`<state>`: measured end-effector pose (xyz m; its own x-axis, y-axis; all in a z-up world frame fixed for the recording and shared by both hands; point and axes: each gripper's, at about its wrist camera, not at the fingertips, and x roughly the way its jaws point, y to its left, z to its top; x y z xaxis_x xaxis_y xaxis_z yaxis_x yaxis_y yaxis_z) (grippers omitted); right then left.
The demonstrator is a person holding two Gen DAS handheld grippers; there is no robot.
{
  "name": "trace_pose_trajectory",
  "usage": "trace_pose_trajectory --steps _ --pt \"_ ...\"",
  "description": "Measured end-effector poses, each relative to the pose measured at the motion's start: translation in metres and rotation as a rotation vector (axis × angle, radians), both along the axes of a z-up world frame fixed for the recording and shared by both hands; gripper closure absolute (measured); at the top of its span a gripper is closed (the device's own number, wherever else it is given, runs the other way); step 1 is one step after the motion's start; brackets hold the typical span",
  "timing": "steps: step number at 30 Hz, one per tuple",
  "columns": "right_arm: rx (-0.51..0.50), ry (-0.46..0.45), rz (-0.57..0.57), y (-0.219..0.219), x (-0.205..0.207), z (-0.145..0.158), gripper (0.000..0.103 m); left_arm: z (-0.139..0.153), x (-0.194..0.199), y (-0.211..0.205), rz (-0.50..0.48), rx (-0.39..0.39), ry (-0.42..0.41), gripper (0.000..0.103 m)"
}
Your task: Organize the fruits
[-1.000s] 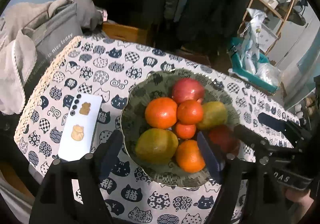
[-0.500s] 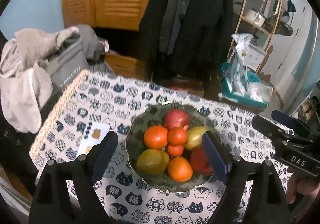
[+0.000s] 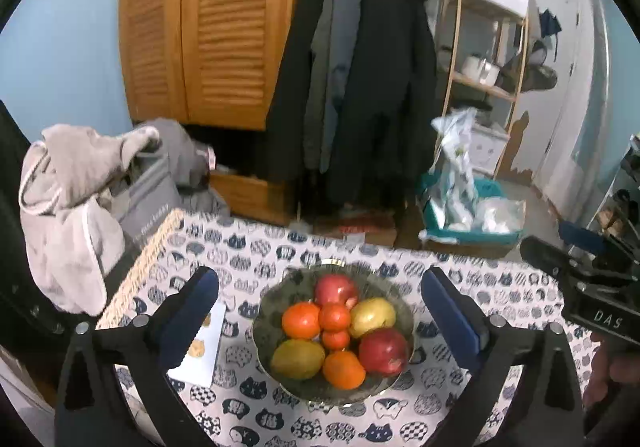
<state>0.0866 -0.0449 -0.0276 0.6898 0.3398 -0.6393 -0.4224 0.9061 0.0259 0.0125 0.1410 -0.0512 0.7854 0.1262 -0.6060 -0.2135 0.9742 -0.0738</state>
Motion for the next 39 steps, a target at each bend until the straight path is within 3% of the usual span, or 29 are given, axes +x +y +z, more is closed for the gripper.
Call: trace_pose_trajectory --steps 11,23,39 --pt "0.014 -0.124 -0.024 -0.03 -0.03 0.042 0.019 0.044 -0.021 -0.016 0.002 0.05 -0.121 0.001" --pt "0.033 -0.181 -0.058 -0.048 -0.039 0.054 0.019 0.057 -0.029 -0.027 -0.006 0.067 -0.185 0.001" --pt "0.022 -0.179 -0.066 -0.055 -0.038 0.053 0.019 0.055 -0.027 -0.029 -0.007 0.072 -0.173 0.001"
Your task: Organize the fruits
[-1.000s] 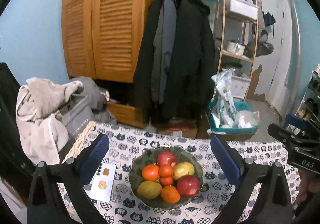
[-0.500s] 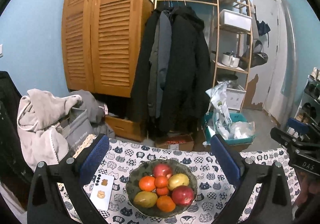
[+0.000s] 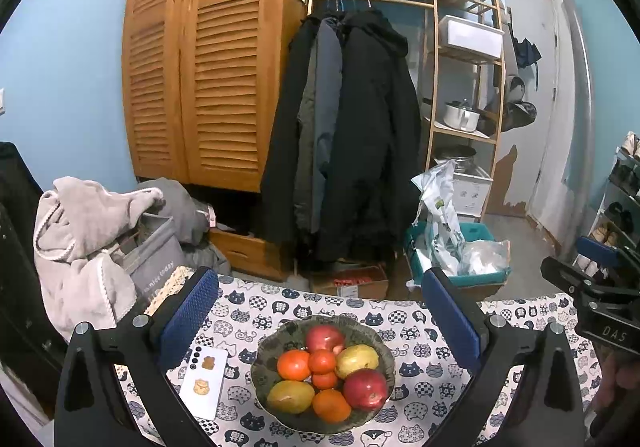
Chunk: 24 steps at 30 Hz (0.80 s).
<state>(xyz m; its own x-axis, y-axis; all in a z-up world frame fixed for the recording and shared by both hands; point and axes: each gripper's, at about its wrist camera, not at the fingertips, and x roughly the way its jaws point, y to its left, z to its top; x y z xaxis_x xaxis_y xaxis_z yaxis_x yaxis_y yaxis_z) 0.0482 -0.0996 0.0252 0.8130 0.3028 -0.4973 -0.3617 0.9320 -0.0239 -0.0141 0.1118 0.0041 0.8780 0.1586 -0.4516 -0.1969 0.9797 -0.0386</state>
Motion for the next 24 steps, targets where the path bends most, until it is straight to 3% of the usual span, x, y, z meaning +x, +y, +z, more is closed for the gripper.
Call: trace_pose_trajectory --steps 24 --pt "-0.002 -0.002 -0.003 0.0007 0.0001 -0.0013 0.019 0.0005 0.0012 0.0003 0.001 0.003 0.002 0.001"
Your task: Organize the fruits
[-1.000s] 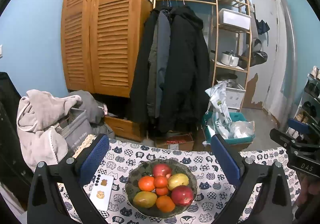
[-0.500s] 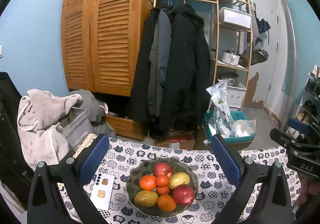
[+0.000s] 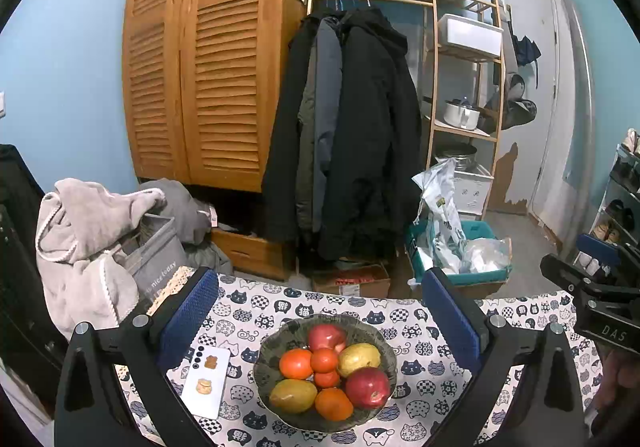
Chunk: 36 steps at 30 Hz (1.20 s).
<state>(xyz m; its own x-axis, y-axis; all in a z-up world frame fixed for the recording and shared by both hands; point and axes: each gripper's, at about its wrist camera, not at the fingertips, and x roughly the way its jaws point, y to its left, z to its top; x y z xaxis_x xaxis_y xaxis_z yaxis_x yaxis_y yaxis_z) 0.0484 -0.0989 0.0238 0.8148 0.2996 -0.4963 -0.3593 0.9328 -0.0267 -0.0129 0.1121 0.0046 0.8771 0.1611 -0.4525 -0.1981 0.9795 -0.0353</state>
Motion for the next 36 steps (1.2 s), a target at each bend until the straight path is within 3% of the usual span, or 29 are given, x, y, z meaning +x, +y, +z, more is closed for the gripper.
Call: trace_pose_trajectory --steps 36 --pt "-0.004 -0.003 0.0 -0.0019 0.0 -0.0007 0.019 0.0013 -0.0034 0.0058 0.007 -0.009 0.004 0.001"
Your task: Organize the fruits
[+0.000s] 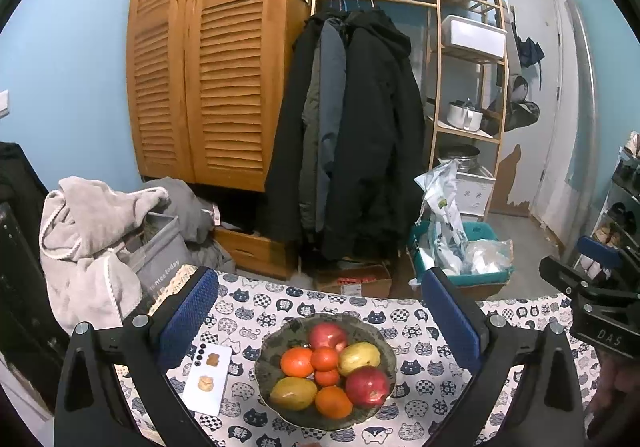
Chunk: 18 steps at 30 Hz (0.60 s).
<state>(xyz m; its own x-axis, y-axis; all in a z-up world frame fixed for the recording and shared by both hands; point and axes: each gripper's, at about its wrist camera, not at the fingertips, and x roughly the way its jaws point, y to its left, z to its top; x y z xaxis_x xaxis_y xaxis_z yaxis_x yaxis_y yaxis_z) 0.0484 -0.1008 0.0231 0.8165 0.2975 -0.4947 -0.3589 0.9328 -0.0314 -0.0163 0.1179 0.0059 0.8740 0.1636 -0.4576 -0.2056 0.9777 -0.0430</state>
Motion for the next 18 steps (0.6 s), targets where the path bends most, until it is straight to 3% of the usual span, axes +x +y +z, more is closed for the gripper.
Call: trace_pose_trajectory --steps 18 --pt "-0.001 0.0 0.002 -0.0006 -0.0004 0.0002 0.019 0.0019 0.0 -0.0045 0.013 0.029 -0.002 0.001"
